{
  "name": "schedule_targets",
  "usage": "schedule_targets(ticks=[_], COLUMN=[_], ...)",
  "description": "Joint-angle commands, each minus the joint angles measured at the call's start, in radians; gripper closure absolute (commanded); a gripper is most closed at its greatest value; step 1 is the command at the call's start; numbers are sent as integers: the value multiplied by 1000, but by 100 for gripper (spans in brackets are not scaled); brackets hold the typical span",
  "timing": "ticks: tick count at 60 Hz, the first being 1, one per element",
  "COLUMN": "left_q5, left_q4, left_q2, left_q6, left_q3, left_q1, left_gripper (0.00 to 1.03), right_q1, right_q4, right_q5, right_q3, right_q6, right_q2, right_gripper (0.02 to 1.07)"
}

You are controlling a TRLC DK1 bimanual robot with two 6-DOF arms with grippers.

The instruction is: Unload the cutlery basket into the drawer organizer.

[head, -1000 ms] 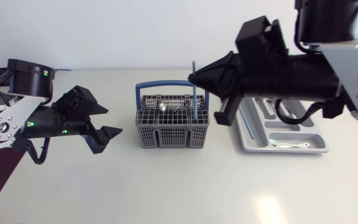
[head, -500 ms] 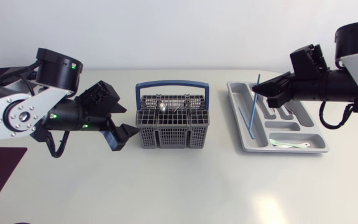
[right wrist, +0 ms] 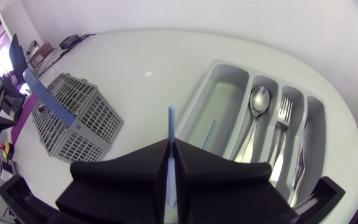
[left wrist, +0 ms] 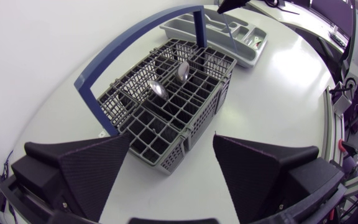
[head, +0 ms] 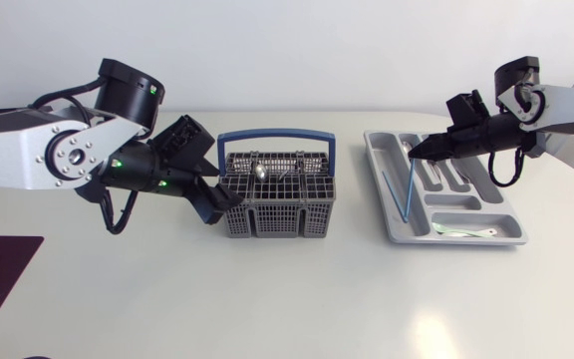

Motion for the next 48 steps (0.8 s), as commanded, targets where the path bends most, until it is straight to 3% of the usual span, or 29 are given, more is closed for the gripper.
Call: schedule_targets(ticks=[1, 17, 27, 32, 40, 48], left_q5=[2, 8, 11, 9, 0, -23], left_q4=[-9, -7, 17, 27, 40, 53], left_q2=[35, 53, 55, 56, 56, 50], left_q6=[-35, -68, -75, -75, -75, -75], left_q3=[33, 48, 49, 49, 48, 40], left_q1=[-11, -28, -59, -69, -83, -99], left_gripper=[5, 5, 5, 5, 5, 5], right_q1=[2, 22, 25, 28, 28, 23], right_q4=[-24, -34, -36, -36, -33, -24], right_q5=[16, 51, 55, 71, 72, 69], right_q3=[58, 146, 178, 190, 198, 180], right_q6=[49, 101, 117, 120, 121, 115], right_q2=[72, 189, 224, 238, 244, 213], right_gripper=[102, 100, 81, 79, 63, 55])
